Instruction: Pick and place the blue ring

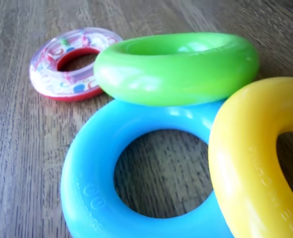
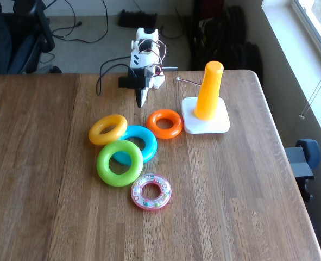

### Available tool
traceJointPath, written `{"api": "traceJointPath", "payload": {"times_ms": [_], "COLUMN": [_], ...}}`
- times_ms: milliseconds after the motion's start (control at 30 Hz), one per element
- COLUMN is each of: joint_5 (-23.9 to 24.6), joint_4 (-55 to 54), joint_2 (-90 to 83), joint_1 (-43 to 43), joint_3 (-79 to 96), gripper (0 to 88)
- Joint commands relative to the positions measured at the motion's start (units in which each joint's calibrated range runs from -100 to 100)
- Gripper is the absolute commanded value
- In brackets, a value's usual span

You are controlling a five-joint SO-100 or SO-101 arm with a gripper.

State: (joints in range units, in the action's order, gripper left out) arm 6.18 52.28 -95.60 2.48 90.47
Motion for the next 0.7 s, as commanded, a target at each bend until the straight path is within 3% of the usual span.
{"api": "traceJointPath", "payload": {"times_ms": [0, 233, 467, 667], "joint_5": [-0.1, -2.0, -2.6, -2.6], "joint_4": [-5.5, -7.5, -13.2, -20.4], "joint_2": [-0.2, 3.0, 18.5, 32.4], "joint_1": [-2.6, -4.4, -4.3, -3.8], "joint_3": [-6.3, -6.2, -8.7, -16.0], "gripper": [2.4, 5.8, 17.9, 18.7]}}
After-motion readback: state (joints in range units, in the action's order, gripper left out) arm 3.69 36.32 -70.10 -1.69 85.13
